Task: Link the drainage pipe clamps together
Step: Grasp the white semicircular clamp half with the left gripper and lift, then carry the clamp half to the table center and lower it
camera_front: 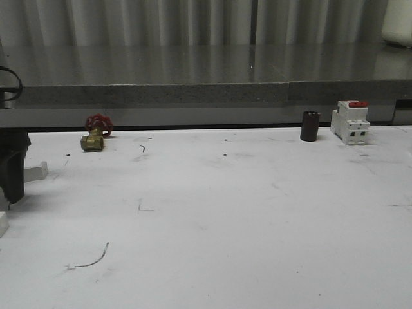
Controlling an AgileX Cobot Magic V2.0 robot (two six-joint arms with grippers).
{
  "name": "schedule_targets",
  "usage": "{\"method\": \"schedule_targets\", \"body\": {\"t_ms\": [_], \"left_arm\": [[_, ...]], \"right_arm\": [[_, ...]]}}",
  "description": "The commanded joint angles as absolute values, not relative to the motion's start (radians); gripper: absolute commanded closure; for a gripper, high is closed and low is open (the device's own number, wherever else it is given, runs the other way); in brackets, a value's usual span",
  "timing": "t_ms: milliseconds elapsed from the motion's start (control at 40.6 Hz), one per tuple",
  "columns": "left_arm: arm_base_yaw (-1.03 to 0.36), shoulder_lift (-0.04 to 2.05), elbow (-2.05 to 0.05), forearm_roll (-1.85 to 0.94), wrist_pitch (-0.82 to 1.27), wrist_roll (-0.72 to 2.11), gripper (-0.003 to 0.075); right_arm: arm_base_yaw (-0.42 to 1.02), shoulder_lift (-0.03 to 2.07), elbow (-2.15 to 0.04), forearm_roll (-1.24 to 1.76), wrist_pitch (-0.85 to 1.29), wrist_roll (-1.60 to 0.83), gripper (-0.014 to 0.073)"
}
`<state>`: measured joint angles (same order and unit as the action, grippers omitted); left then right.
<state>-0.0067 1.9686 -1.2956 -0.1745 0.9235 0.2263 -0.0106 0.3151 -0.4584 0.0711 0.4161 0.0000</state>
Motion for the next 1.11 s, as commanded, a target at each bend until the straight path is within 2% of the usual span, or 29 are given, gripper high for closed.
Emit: {"method": "schedule_targets", "body": {"t_ms": [0, 222, 566, 837, 1083], "left_arm": [[-0.004, 1.926, -1.32, -0.193, 0.928, 0.23, 0.0307], [-0.004, 1.926, -1.32, -0.193, 0.927, 0.234, 0.0458], [-0.004, 1.926, -1.32, -0.193, 0.925, 0.234, 0.0606], [-0.078, 1.924, -1.399, -0.182, 1.009, 0.131, 0.0629], [-0.274, 1.945, -1.57, -0.12, 1.112, -0.083, 0.0628]], "right_arm": [[-0.015, 0.33, -0.492, 0.066, 0.343, -0.012, -0.0051], [-0.015, 0.33, -0.492, 0.066, 0.343, -0.012, -0.0051], [-0.015, 0.33, -0.492, 0.066, 0.343, -0.012, -0.0051], [-0.015, 0.33, -0.492, 0.066, 0.343, -0.012, -0.0051], [-0.015, 0.33, -0.492, 0.066, 0.343, -0.012, -0.0051]]}}
